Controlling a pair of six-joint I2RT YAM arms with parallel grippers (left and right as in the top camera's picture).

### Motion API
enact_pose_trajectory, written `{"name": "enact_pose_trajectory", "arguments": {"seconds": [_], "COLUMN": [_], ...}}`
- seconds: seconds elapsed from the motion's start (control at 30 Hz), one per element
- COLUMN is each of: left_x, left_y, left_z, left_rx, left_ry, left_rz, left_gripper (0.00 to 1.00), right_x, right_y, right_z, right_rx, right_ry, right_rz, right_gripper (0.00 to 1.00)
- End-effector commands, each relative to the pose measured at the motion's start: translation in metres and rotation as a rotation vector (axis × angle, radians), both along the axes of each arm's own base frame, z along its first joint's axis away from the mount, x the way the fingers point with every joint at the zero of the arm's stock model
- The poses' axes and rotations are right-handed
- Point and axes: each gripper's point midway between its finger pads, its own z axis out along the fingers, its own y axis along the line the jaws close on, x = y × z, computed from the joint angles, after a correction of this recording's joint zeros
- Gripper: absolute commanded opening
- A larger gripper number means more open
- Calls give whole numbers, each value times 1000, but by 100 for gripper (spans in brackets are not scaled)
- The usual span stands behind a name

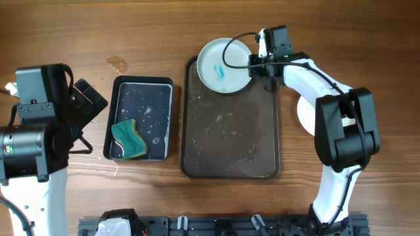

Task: Clean dirty plates on tray and stack at the side
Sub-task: 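Grasp the last plate's rim on the brown tray with the right gripper, then grasp the green sponge in the black tray with the left gripper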

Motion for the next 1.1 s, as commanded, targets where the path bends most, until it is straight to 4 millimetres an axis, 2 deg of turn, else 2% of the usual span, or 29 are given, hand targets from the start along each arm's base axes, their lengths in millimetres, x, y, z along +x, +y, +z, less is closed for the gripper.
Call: {"name": "enact_pose_trajectory", "arguments": {"seconds": [0.0, 0.1, 0.17, 0.23, 0.3, 0.4, 0.5, 0.6, 0.7, 0.8, 0.87, 0.9, 0.93, 0.97, 1.07], "left_x": [-1, -1, -1, -1, -1, -1, -1, -1, -1, -1, -1, -1, -1, -1, -1], "left_y": [5, 5, 5, 5, 5, 5, 5, 5, 5, 5, 5, 5, 5, 5, 5], "left_z": [8, 8, 8, 8, 8, 8, 8, 8, 8, 8, 8, 8, 8, 8, 8], "left_rx": [7, 7, 7, 7, 7, 7, 7, 7, 7, 7, 7, 7, 7, 7, 7], "left_ry": [-29, -29, -29, -29, -29, -29, -29, -29, -29, -29, -29, -29, -29, -29, -29], "left_rz": [30, 30, 30, 30, 30, 30, 30, 30, 30, 30, 30, 30, 30, 30, 30], "left_gripper": [100, 100, 100, 100, 100, 100, 100, 100, 100, 100, 100, 100, 100, 100, 100], "right_x": [-3, -5, -12, -31, -55, -93, -140, -175, -209, -222, -228, -228, -225, -220, -207], "right_y": [1, -6, -2, -4, -6, -6, -1, 9, 15, 16, 24, 24, 23, 22, 21], "right_z": [24, 80, 118, 129, 125, 108, 80, 50, 20, -5, -11, -11, -9, -5, 22], "right_rx": [97, 144, 166, 168, 152, 126, 96, 81, 72, 100, 163, 166, 170, 175, 189], "right_ry": [16, -60, -121, -80, 7, 176, 364, 483, 601, 636, 663, 662, 649, 626, 516], "right_rz": [-59, -55, -6, -11, -11, -6, -24, -48, -180, -305, -306, -308, -306, -304, -232], "right_gripper": [4, 4, 4, 4, 4, 5, 4, 4, 4, 4, 6, 17, 33, 42, 48]}}
